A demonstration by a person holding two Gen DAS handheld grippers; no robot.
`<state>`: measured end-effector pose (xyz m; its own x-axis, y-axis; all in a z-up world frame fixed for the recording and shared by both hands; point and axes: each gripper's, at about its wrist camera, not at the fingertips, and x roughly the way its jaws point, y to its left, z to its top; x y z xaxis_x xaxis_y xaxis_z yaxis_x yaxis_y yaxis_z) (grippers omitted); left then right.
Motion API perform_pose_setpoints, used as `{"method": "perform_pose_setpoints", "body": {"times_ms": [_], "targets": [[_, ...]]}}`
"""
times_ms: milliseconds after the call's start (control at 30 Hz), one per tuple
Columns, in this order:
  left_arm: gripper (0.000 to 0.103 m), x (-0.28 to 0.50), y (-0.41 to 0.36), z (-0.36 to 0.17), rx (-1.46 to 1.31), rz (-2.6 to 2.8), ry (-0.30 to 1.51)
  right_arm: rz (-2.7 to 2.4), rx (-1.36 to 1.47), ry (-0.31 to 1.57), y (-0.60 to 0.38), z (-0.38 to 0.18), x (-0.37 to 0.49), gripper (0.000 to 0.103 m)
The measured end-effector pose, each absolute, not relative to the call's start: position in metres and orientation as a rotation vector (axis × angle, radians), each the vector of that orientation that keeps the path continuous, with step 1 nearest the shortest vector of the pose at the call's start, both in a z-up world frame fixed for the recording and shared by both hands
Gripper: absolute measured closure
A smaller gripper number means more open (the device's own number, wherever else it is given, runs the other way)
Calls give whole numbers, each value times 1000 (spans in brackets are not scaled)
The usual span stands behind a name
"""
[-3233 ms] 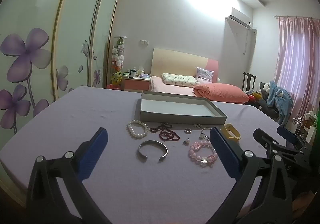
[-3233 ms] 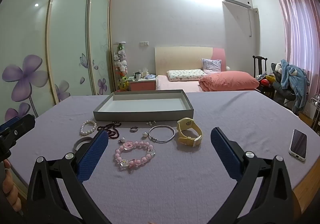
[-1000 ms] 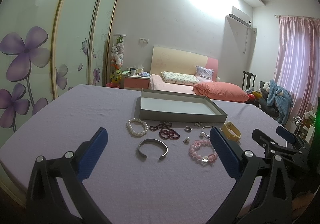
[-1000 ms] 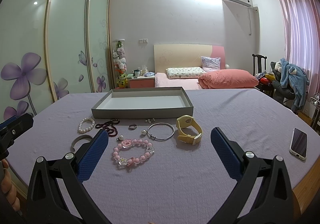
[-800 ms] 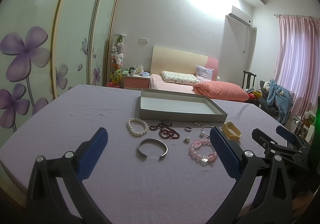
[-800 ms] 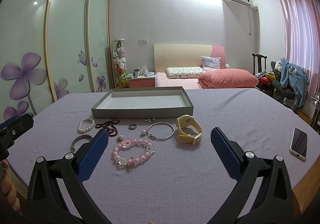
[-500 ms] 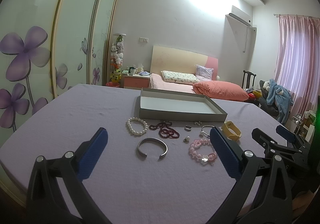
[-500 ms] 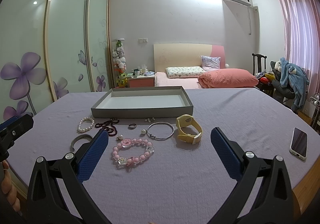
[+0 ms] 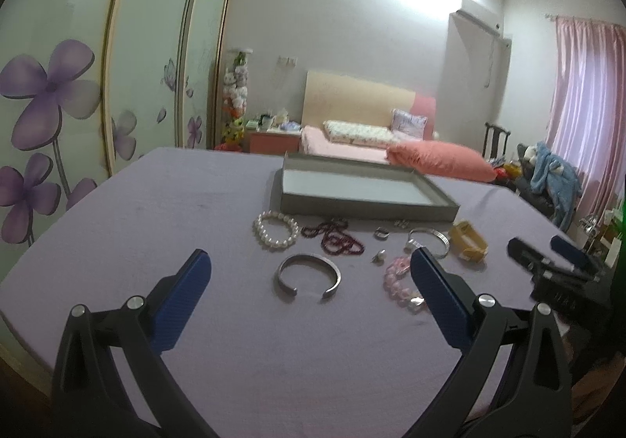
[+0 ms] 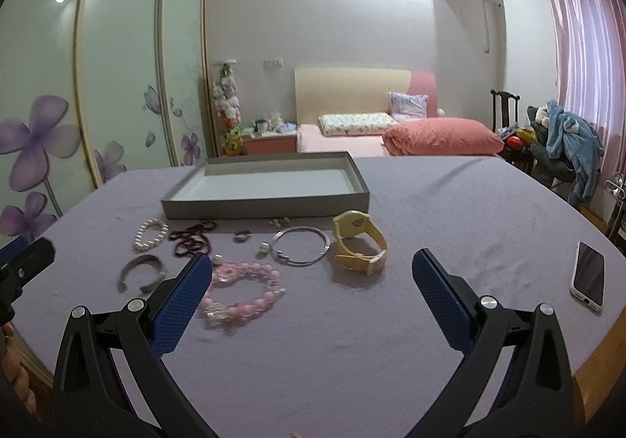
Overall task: Organize jewelry
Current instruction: 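Lower the right tool onto the yellow watch and close on it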
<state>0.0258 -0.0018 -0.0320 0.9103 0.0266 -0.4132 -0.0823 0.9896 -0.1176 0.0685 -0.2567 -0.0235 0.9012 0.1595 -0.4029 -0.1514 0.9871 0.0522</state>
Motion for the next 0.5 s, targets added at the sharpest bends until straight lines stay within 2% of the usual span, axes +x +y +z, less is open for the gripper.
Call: {"method": "perform_pose_setpoints", "body": {"times_ms": [500], "targets": [[4, 84, 10, -52, -105, 80, 623, 118, 23, 772, -290, -47, 189, 2]]}}
